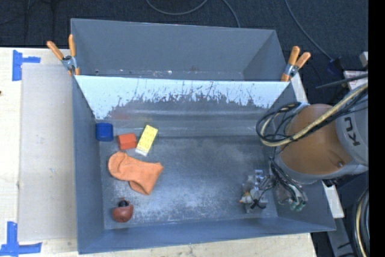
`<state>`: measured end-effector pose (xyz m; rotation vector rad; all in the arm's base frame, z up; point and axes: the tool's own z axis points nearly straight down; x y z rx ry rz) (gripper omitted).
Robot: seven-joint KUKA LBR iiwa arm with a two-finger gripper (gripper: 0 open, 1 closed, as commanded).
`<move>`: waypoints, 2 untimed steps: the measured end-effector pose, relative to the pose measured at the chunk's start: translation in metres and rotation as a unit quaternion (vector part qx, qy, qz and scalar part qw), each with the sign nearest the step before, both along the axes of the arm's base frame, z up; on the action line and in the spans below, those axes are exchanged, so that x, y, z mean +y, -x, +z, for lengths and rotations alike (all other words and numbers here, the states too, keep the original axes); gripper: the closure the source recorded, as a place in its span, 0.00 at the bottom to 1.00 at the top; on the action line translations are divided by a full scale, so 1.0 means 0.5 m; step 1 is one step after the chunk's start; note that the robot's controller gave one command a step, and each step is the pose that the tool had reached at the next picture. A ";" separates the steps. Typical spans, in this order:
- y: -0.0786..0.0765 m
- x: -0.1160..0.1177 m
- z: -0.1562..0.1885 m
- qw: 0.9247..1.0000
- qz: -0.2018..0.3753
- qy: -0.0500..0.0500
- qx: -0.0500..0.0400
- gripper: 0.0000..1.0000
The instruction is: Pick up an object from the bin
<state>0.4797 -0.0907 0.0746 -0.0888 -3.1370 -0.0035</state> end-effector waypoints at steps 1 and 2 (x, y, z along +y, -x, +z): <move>0.002 0.001 0.007 1.000 0.000 0.000 0.002 1.00; 0.004 0.001 0.028 1.000 0.001 -0.001 0.004 1.00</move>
Offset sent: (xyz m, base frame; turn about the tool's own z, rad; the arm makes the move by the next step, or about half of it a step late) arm 0.0000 -0.0001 0.0958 0.0000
